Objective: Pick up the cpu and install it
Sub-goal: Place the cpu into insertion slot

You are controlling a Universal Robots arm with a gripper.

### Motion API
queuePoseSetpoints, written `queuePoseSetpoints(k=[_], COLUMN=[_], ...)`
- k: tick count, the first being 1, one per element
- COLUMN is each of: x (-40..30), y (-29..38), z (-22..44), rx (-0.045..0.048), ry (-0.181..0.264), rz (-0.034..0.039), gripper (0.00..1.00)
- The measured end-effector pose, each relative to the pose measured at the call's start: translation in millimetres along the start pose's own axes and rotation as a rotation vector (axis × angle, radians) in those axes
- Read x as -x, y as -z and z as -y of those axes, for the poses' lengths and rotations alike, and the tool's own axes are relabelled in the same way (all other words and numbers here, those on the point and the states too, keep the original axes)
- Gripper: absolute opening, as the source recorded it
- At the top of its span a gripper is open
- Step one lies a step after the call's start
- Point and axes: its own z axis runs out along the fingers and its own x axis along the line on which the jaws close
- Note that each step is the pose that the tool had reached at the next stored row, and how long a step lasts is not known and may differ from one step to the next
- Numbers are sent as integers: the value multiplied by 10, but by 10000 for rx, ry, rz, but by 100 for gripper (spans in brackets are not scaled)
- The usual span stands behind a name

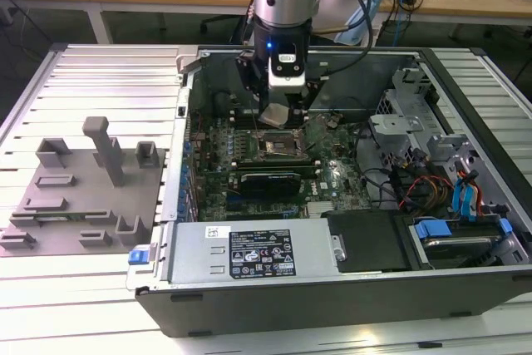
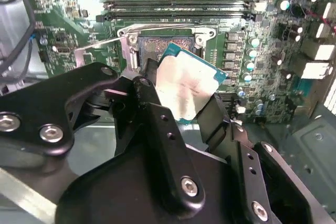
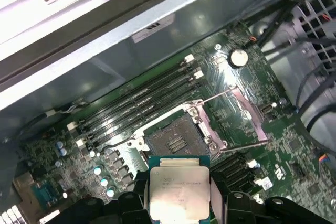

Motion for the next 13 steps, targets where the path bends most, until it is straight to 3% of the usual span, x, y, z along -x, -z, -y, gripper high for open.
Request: queuePoseSetpoints(k=[11,13], x=[0,0], y=[-8,-10], z=[0,0], rx=[-70,-90], ry=[-2279,-2953], rz=[74,96], gripper=[55,55])
